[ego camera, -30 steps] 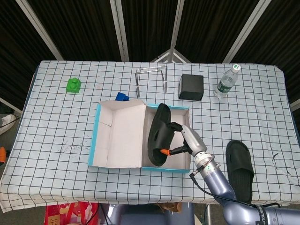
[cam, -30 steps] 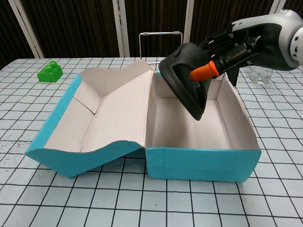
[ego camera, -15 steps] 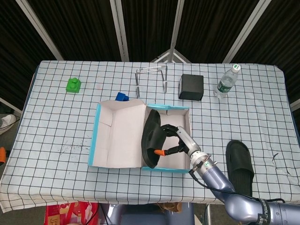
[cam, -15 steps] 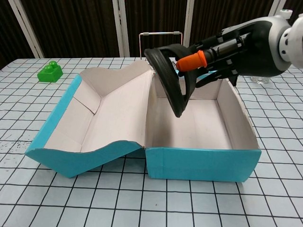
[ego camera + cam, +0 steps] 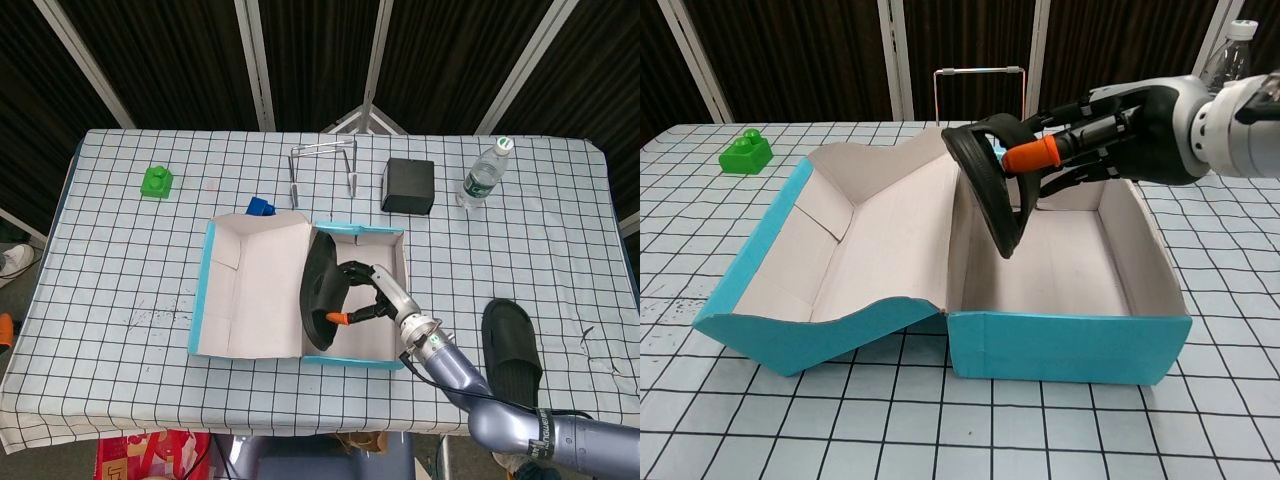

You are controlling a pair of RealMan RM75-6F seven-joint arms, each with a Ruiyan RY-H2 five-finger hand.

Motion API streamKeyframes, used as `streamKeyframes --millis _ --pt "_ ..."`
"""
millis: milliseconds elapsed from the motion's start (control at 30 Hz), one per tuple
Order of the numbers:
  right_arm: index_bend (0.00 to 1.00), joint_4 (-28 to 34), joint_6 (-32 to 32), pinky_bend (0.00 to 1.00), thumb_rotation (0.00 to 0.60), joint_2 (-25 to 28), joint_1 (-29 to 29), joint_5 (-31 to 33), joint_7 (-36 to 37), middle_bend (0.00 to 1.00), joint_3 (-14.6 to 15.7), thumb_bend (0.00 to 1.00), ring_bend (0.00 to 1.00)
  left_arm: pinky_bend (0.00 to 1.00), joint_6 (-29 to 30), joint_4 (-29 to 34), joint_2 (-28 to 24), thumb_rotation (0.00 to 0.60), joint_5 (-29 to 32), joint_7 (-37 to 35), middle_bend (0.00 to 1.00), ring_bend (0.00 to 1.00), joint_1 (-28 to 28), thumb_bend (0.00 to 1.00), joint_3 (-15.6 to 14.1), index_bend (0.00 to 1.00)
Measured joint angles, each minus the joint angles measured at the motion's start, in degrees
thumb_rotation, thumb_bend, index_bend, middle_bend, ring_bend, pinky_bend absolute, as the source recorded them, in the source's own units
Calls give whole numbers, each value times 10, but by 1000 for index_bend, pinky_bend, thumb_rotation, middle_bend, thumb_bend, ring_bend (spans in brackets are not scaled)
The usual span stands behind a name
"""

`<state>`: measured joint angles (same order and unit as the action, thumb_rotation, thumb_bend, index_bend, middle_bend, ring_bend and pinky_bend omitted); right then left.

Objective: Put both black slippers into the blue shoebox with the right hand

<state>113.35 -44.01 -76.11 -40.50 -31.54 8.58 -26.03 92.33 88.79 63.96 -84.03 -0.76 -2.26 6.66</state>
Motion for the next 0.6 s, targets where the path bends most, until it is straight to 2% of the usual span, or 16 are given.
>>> streamKeyframes --millis 300,600 --pt "633 -52 1 201 600 -30 -4 -36 26 440 24 385 288 22 -2 0 1 600 1 5 6 0 -1 706 0 139" --pt "634 -65 -3 201 600 -43 -15 -40 29 440 40 385 288 22 -1 1 1 600 0 6 6 0 -1 706 -1 139"
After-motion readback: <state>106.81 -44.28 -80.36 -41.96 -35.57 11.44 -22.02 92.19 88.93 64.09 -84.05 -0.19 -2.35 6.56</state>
